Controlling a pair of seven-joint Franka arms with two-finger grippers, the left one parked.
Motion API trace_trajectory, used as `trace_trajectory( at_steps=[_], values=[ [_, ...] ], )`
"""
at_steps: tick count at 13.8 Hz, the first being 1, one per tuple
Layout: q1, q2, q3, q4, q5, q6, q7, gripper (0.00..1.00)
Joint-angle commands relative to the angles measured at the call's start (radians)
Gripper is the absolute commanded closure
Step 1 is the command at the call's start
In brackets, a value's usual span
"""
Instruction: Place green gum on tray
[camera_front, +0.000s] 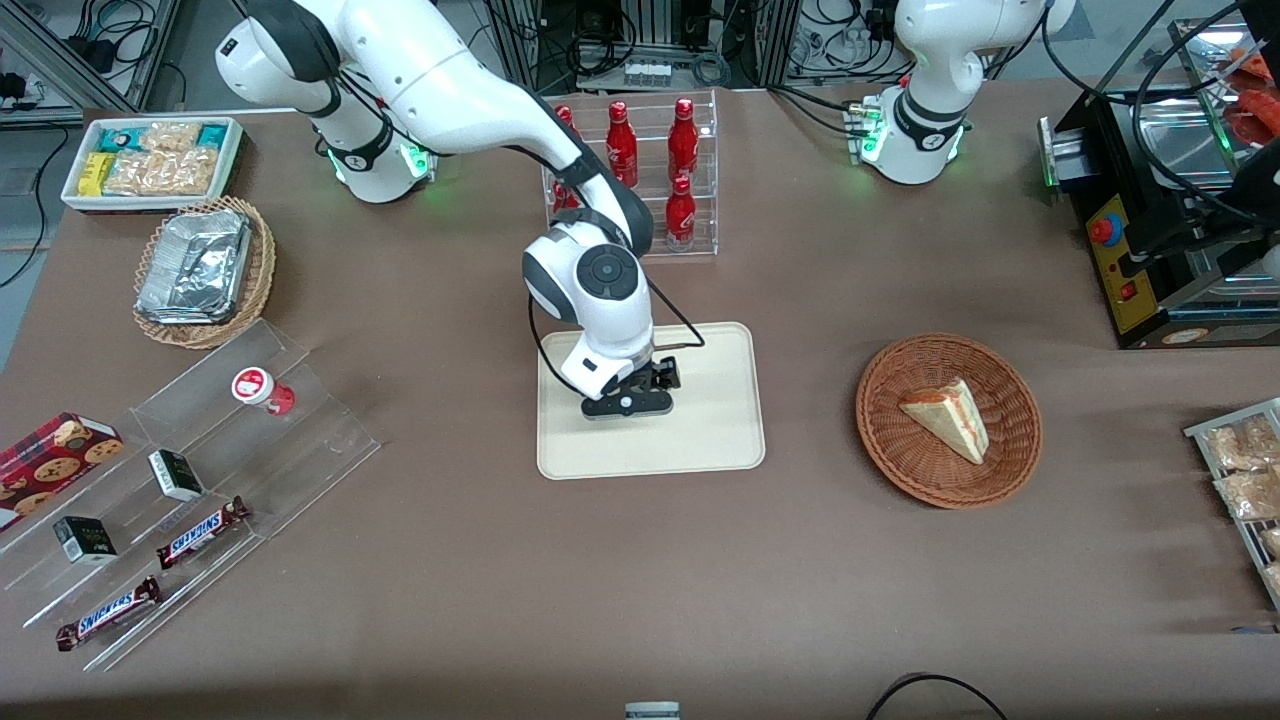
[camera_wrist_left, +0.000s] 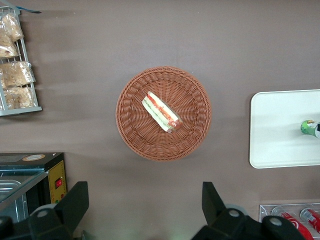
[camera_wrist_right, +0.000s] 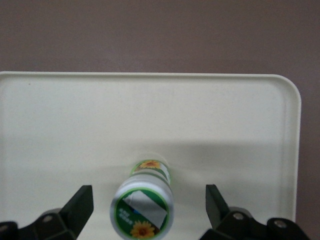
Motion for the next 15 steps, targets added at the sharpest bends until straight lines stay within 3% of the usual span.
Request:
trace_trajectory(
  at_steps=[1, 11, 15],
  values=[
    [-0.019, -0.078, -0.014, -0.005, -0.013, -0.135, -0.082, 0.0],
    [-0.328, -0.219, -0.017, -0.007, 0.004, -0.373, -0.491, 0.0],
    [-0.477, -0.291, -0.014, -0.074, 0.004, -0.375, -0.503, 0.0]
  ],
)
